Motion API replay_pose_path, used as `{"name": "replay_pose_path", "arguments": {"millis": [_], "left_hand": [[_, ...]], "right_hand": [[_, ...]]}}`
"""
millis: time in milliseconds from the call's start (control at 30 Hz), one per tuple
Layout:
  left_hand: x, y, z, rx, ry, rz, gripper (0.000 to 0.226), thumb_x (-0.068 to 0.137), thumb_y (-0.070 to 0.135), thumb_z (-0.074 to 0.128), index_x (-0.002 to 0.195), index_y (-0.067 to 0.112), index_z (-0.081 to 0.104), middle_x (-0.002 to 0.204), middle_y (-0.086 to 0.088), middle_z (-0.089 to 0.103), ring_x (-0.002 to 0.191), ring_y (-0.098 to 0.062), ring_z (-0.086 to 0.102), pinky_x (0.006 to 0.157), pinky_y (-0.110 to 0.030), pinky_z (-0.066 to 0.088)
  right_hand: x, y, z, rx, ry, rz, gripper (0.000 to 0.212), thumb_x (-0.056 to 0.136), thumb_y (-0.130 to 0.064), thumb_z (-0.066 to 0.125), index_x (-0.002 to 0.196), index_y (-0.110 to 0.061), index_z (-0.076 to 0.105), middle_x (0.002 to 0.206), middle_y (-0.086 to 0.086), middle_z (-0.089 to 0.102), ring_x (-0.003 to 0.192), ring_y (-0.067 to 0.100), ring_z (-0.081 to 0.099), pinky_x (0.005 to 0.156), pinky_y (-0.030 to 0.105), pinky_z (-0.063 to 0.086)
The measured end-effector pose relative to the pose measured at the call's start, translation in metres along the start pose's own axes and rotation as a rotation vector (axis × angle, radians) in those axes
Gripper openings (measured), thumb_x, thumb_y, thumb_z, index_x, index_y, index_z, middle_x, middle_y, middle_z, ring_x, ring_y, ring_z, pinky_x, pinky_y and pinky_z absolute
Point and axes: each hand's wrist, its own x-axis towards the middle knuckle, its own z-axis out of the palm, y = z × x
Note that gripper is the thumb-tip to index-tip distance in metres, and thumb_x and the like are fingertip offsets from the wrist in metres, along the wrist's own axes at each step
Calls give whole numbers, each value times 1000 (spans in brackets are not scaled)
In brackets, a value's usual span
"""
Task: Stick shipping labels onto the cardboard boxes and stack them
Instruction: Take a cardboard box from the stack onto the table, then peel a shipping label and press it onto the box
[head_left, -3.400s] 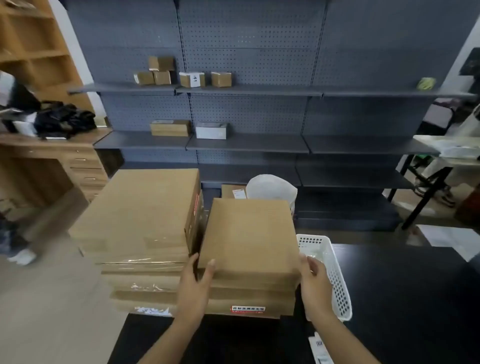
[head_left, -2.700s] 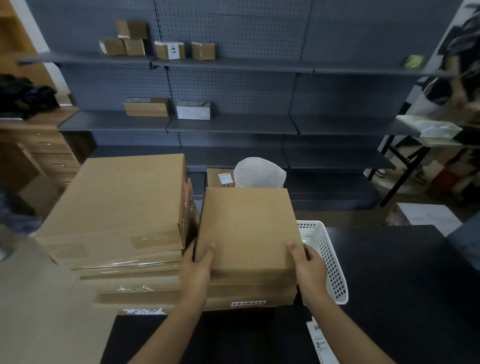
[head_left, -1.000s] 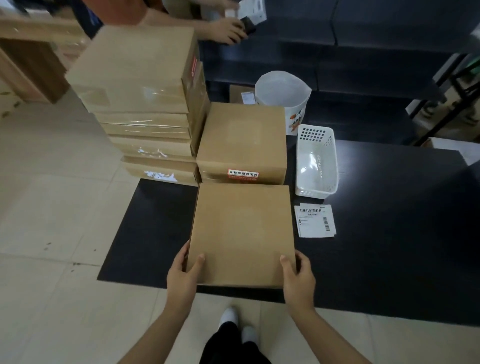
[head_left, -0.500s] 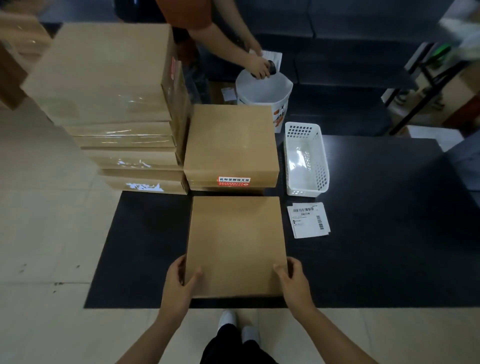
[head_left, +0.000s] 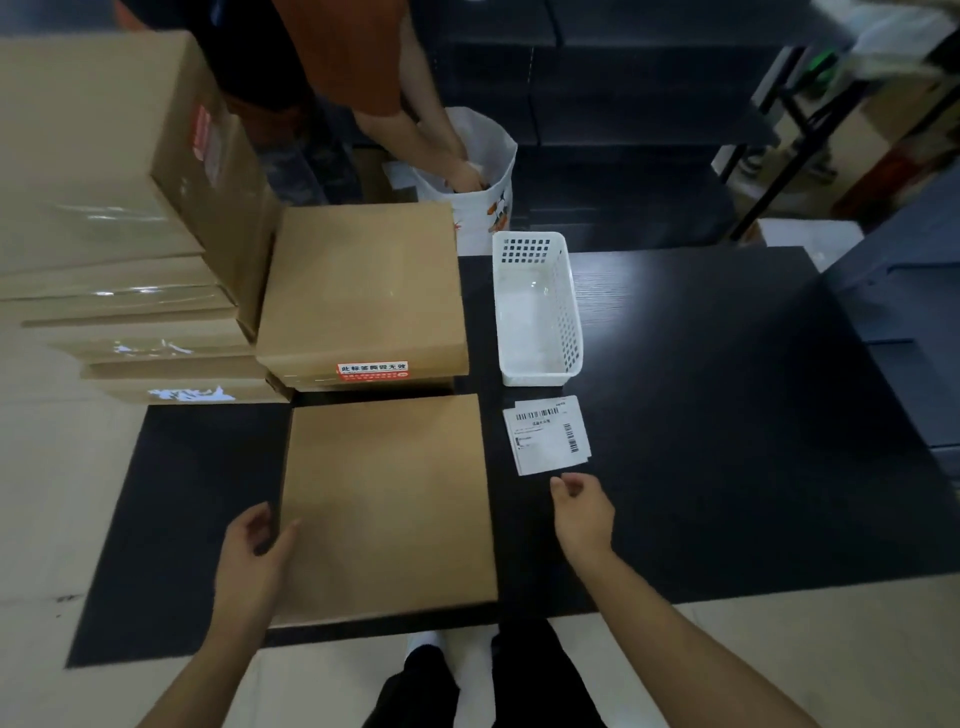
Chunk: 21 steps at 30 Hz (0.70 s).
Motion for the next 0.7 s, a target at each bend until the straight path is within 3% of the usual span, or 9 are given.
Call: {"name": "replay_pose_path", "arguments": {"millis": [133,267,367,500,600,700], "left_hand": [[0,24,17,134,109,72,53,87,13,67,135,5,46,132,-14,53,119,-32,51,97,-42,41],[-5,49,44,394,139,186,60,78,17,75,132,10,49,132,-11,51,120,-31,48,101,-48,40],[-16,65,74,563,43,355,64,78,28,73,134,14,46,137,-5,48,125,-25,44,107,-44,37],[-20,79,112,672,-69,519,65,78,49,46,132,13,47,135,-7,49,125,-26,44,106,-45,35],[-18,86,130,743,-104,601,60,75,47,45,127,16,50,132,-6,52,120,-25,46,99,-42,40],[-15,87,140,824,-126,636,55,75,45,45,121,16,53,129,-8,53,117,-28,49,94,-43,44]], "right_hand": [[47,-7,-15,-17,22,120,28,94,-18,59,118,-5,56,116,12,62,101,25,59,77,28,45],[74,-8,-21,-73,4,112,27,91,-19,63,115,-9,56,113,10,62,89,20,58,71,30,48],[78,-6,-20,-198,-2,21,27,90,-21,64,114,-12,58,116,6,55,92,19,56,70,31,48],[85,-11,-14,-331,-12,-14,39,87,-25,68,121,-11,56,126,9,47,114,26,50,81,37,49],[92,-14,-10,-385,-18,6,43,85,-24,70,122,-7,53,127,13,46,118,29,45,85,40,47],[97,-14,-8,-388,-13,6,34,85,-19,70,113,-7,55,120,13,52,111,29,51,83,39,48]]}}
